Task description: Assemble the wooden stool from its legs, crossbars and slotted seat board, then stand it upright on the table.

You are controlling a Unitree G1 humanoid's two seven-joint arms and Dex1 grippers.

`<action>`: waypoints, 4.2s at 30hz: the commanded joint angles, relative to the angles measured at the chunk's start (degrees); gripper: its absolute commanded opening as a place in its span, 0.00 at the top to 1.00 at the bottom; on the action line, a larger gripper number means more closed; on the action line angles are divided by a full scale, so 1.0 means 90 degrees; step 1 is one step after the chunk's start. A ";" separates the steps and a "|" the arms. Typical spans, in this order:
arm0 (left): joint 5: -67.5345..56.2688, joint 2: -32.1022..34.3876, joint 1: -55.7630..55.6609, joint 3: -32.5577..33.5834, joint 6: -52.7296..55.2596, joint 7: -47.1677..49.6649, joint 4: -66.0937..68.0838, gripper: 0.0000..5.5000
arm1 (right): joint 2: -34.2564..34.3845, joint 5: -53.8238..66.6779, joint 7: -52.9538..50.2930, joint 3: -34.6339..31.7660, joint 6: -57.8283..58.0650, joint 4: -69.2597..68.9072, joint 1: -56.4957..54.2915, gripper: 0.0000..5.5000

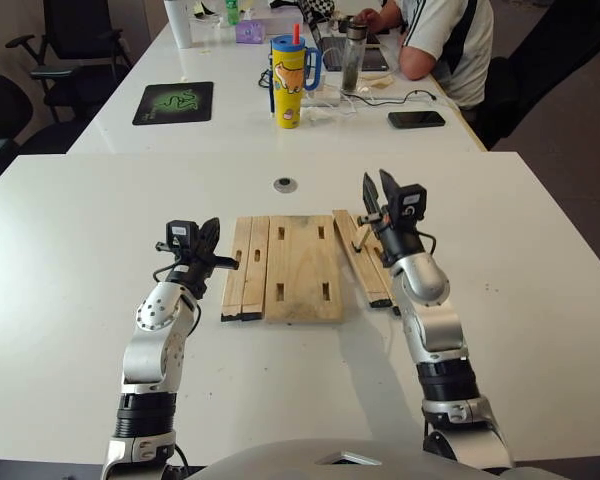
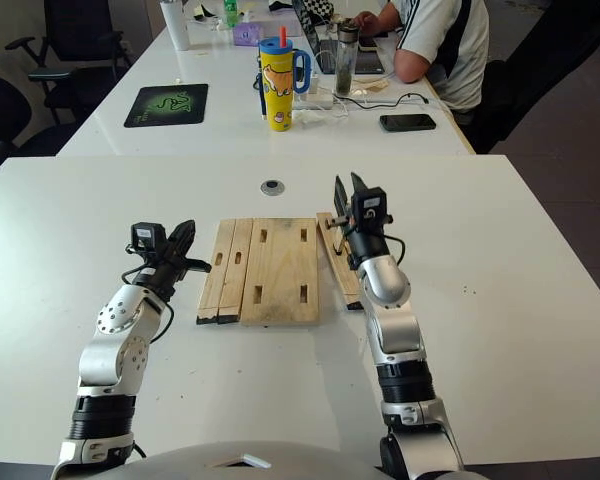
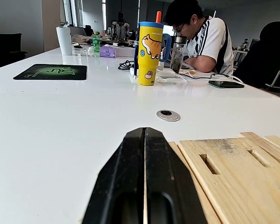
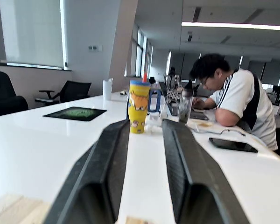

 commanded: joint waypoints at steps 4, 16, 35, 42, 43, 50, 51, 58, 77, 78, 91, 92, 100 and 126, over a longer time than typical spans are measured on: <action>0.0085 -0.0071 -0.0006 -0.0036 -0.0068 0.0030 -0.0011 1.00 | -0.0142 0.0003 0.0051 -0.0172 0.0767 0.0562 -0.0945 0.77; 0.0063 -0.0127 0.0062 0.0022 -0.0081 0.0081 -0.0051 1.00 | 0.0064 0.0245 0.0254 -0.0347 0.0260 0.1390 -0.0409 0.77; 0.0100 -0.0259 0.0800 -0.0004 0.0049 0.0272 -0.0696 1.00 | -0.0833 0.1114 0.0259 -0.0908 0.3673 -0.2375 0.1432 0.57; 0.0102 -0.0301 0.1021 -0.0031 0.0113 0.0399 -0.0931 1.00 | -0.1383 0.1795 0.0809 -0.0234 0.6375 -0.3267 0.2116 0.50; 0.0097 -0.0301 0.1031 -0.0025 0.0125 0.0412 -0.0955 1.00 | -0.1311 0.1891 0.0754 -0.0321 0.6744 -0.3337 0.2113 0.50; 0.0084 -0.0304 0.1067 -0.0039 0.0167 0.0452 -0.1025 1.00 | -0.1005 0.2117 0.0535 -0.0568 0.7963 -0.3572 0.2239 0.50; 0.0086 -0.0307 0.1082 -0.0046 0.0169 0.0457 -0.1041 1.00 | -0.0915 0.2180 0.0541 -0.0682 0.8131 -0.3559 0.2258 0.50; 0.0067 -0.0350 0.1112 -0.0047 0.0177 0.0497 -0.1086 1.00 | -0.0175 0.2317 0.0408 -0.1670 0.9015 -0.3096 0.2034 0.50; 0.0123 -0.0410 0.0949 -0.0099 0.0118 0.0472 -0.0930 1.00 | -0.0818 0.1333 0.0283 -0.0030 0.7096 -0.1929 0.1648 0.50; 0.0122 -0.0410 0.0930 -0.0102 0.0116 0.0467 -0.0916 1.00 | -0.0780 0.1240 0.0241 -0.0012 0.6898 -0.1689 0.1594 0.50; 0.0091 -0.0370 0.0772 -0.0081 0.0126 0.0405 -0.0817 1.00 | -0.0648 0.0804 0.0342 0.0361 0.5635 -0.0907 0.1357 0.63; 0.0082 -0.0368 0.0763 -0.0081 0.0131 0.0395 -0.0807 1.00 | -0.0648 0.0775 0.0346 0.0365 0.5544 -0.0939 0.1323 0.63; -0.2372 -0.0916 0.0723 0.0282 0.1837 -0.0048 -0.1136 1.00 | -0.1251 0.0336 0.1066 0.0637 0.3536 -0.1228 0.1150 0.63; -0.6621 -0.1052 0.0214 0.0949 0.2972 0.0837 -0.1661 0.41 | -0.2526 0.1425 0.4608 0.0941 0.1954 -0.1810 0.1186 0.63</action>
